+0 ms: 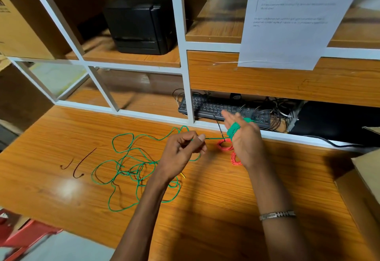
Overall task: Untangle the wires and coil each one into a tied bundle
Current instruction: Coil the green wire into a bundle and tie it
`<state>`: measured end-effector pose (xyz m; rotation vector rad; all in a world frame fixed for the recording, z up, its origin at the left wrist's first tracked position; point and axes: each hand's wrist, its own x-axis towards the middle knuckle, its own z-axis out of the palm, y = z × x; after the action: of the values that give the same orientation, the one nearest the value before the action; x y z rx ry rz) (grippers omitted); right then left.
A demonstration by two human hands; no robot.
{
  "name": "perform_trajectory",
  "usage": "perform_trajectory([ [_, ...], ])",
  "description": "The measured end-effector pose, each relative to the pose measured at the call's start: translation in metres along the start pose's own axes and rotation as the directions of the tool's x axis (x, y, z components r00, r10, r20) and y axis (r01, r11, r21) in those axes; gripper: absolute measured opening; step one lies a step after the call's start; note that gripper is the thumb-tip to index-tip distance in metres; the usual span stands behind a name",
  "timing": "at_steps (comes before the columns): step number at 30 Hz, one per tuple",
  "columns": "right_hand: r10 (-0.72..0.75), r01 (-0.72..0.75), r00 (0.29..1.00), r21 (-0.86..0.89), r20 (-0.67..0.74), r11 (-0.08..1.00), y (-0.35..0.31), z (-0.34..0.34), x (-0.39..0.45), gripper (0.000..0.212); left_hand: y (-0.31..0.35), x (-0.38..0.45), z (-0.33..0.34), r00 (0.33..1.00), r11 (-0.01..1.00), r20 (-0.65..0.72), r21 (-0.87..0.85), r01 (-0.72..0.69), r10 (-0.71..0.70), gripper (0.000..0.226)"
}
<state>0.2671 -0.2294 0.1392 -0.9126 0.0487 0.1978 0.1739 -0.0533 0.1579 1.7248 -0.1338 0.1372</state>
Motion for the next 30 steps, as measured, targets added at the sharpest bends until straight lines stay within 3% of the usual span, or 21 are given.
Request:
perform_trajectory([
  [1,0.04,-0.038,0.999,-0.171,0.01,0.985,0.007,-0.001,-0.002,0.012,0.0,0.001,-0.001,0.999,0.999,-0.019,0.043,-0.026,0.027,0.035],
  [3,0.228,-0.183,0.97,-0.372,0.081,0.91,0.017,0.001,-0.009,0.028,-0.001,0.003,-0.003,0.991,0.978,-0.076,0.185,-0.095,0.11,0.034],
  [5,0.467,-0.331,0.865,-0.49,0.185,0.807,0.017,0.009,-0.02,0.059,0.001,0.005,-0.008,0.977,0.946,-0.102,0.286,-0.151,0.186,0.029],
  [8,0.653,-0.343,0.676,-0.64,0.341,0.688,0.007,0.019,-0.033,0.099,-0.002,0.009,-0.016,0.978,0.944,-0.109,0.3,-0.136,0.176,0.023],
  [11,0.707,-0.337,0.527,-0.648,0.472,0.683,0.002,0.024,-0.036,0.11,-0.007,0.008,-0.017,0.985,0.957,-0.127,0.279,-0.079,0.119,0.025],
  [15,0.614,-0.453,0.383,-0.439,0.69,0.776,-0.01,0.015,-0.037,0.095,-0.012,0.007,-0.015,0.985,0.987,-0.16,0.153,-0.047,0.071,0.036],
  [18,0.333,-0.552,0.451,-0.034,0.828,0.833,-0.017,0.007,-0.036,0.078,-0.018,0.005,-0.015,0.987,0.991,-0.158,0.123,0.055,-0.035,0.049],
  [22,0.046,-0.438,0.727,0.41,0.686,0.8,-0.022,0.006,-0.03,0.059,-0.021,0.003,-0.004,0.984,0.979,-0.171,0.187,0.079,-0.047,0.049],
  [27,-0.119,-0.167,0.927,0.676,0.356,0.718,-0.04,0.003,-0.03,0.053,-0.029,0.003,0.001,0.986,0.975,-0.143,0.192,0.114,-0.087,0.04],
  [29,-0.14,-0.044,0.964,0.655,0.226,0.754,-0.053,-0.003,-0.025,0.051,-0.033,-0.002,0.0,0.996,0.962,-0.082,0.267,0.048,-0.026,0.037],
  [30,-0.14,0.017,0.975,0.569,0.172,0.822,-0.057,-0.006,-0.02,0.051,-0.032,-0.004,0.001,0.999,0.96,-0.04,0.279,0.001,0.011,0.036],
])
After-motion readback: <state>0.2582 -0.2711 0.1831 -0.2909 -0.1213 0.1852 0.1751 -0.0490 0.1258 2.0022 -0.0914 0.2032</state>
